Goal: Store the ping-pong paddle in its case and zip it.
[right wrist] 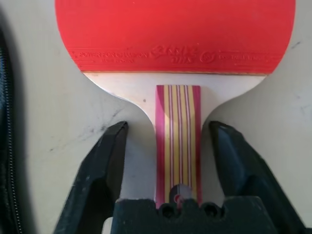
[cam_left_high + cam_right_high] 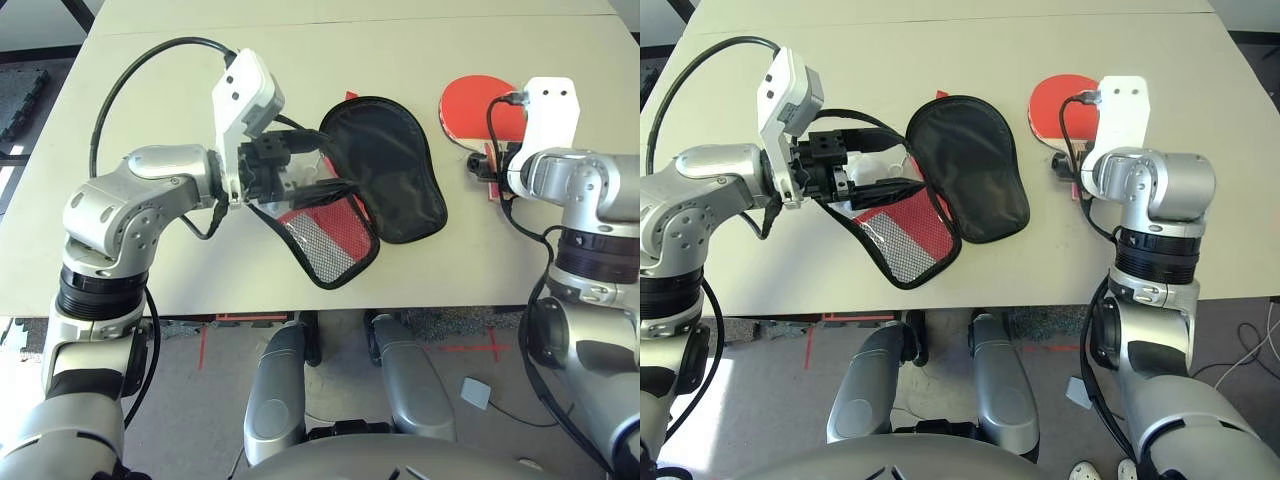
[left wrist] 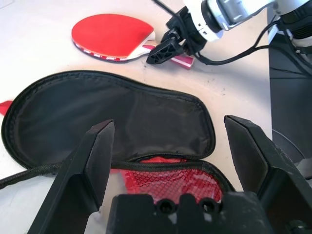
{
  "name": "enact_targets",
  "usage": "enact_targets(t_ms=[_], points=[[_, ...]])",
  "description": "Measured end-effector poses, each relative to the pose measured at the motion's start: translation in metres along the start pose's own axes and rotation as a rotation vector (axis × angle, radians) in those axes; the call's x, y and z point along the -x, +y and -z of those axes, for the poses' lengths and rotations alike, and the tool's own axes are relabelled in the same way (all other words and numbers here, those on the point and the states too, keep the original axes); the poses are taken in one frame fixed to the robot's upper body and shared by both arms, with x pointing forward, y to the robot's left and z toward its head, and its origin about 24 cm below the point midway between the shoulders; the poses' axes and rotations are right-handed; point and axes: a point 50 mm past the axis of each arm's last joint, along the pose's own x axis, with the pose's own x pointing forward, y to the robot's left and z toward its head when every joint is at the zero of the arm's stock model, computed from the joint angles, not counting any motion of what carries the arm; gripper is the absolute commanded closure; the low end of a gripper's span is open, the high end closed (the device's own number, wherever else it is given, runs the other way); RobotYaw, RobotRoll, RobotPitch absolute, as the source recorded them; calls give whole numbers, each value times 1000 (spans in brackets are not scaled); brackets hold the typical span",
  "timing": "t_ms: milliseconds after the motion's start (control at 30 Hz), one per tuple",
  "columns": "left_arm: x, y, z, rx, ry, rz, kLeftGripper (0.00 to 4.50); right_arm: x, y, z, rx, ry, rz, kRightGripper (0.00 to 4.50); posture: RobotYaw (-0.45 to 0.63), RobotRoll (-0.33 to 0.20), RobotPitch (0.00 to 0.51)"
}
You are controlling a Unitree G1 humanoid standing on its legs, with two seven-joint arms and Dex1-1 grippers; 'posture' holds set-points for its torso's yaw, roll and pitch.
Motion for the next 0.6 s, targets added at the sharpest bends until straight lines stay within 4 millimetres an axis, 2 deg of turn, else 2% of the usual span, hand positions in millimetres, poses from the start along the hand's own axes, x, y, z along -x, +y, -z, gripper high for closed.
enact_targets(t_ms=[100, 133, 400, 600], points=[[0, 0, 0, 3, 3, -5, 0, 0, 1, 1, 26, -3, 4, 3218, -62, 0, 318], [0, 0, 0, 3, 3, -6, 0, 0, 1, 2, 47, -8, 10, 3372, -62, 0, 318], [0, 0, 1, 3, 6, -7, 0, 11, -1, 1, 192, -89, 46, 3373, -74, 0, 322], [0, 0, 1, 3, 7, -6, 0, 34, 14, -13, 226, -226, -3, 3373, -87, 0, 326]])
